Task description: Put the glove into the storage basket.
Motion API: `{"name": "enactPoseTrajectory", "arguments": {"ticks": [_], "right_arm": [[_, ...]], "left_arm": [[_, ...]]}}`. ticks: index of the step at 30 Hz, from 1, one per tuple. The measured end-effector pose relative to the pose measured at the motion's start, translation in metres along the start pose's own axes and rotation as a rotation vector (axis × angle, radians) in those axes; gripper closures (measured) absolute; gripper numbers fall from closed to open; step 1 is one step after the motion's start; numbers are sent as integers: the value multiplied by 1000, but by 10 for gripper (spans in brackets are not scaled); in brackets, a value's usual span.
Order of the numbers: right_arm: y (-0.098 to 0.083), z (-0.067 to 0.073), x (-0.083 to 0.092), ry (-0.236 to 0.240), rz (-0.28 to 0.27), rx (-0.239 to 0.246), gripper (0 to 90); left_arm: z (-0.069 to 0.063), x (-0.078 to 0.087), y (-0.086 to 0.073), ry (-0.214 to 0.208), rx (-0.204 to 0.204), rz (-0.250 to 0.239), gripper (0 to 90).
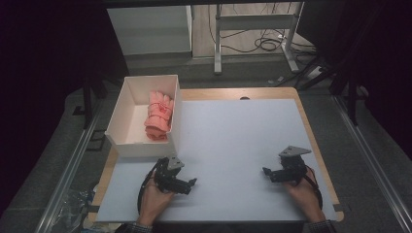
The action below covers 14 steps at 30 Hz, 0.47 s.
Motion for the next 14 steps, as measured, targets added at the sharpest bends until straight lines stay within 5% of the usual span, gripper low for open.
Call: {"name": "enactPoseTrajectory", "arguments": {"ticks": [14], "right_arm": [[0,0,0,-2,0,0,94]], "left_arm": [[2,-9,-4,-30,27,19,0]]}}
Point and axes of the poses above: each handheld gripper's, and its own axes: x roughly backward along the jaws, y roughly out of its top, z roughly to its left, the point moved 2 cm from there along -x, roughly forward along the jaws, and after that the axes turned 6 degrees about -x, right-handed, at the moved point
